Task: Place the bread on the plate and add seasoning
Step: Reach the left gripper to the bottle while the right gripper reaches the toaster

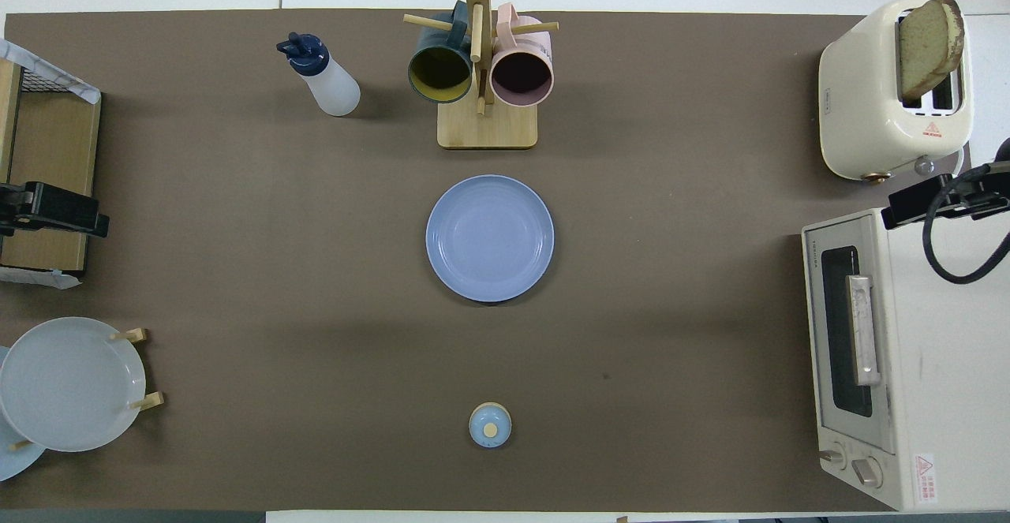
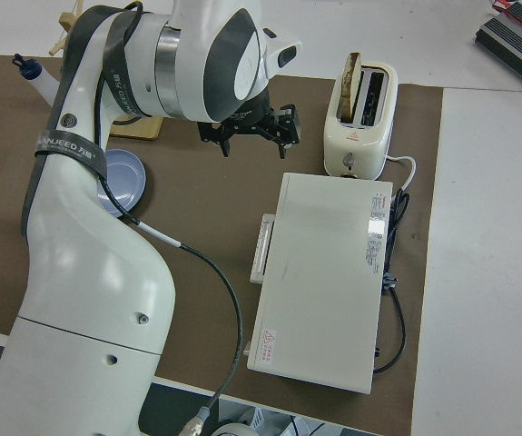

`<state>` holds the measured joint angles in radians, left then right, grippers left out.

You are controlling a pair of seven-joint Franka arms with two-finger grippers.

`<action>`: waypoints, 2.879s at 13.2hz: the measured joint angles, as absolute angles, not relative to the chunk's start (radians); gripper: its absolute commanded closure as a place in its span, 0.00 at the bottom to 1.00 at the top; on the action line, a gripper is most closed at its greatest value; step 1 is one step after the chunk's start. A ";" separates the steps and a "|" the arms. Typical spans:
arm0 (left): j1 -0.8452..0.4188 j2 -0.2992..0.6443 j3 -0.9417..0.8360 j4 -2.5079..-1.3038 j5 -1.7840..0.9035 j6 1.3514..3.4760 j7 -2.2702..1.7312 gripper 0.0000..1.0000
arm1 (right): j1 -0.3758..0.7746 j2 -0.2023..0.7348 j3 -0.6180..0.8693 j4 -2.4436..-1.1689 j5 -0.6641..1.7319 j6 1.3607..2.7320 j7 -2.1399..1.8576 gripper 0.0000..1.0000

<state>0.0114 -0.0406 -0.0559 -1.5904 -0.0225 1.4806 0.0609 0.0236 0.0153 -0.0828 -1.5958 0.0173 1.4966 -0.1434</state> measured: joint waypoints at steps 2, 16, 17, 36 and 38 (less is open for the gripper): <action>0.010 -0.041 -0.056 -1.590 -0.022 1.481 0.061 0.00 | 0.024 0.015 -0.083 -1.596 0.017 1.497 -0.143 0.00; -0.039 -0.127 -0.064 -1.866 -0.023 1.897 0.052 0.00 | -0.039 0.099 -0.087 -1.766 -0.025 2.299 -0.147 0.12; -0.054 -0.154 -0.065 -1.944 -0.023 1.991 0.050 0.00 | -0.056 0.128 -0.087 -1.769 -0.025 2.341 -0.149 0.12; -0.252 0.209 -0.053 -2.316 -0.071 3.260 -0.127 0.00 | -0.119 0.277 -0.080 -1.679 -0.118 2.503 -0.479 1.00; -0.332 0.252 0.025 -2.271 -0.088 3.260 -0.127 0.00 | -0.103 0.281 -0.071 -1.582 -0.167 2.329 -0.484 1.00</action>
<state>-0.3322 0.2519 0.0254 -2.2714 -0.0876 3.2601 -0.1270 -0.1034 0.2808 -0.0709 -1.5816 -0.1665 2.3295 -0.4838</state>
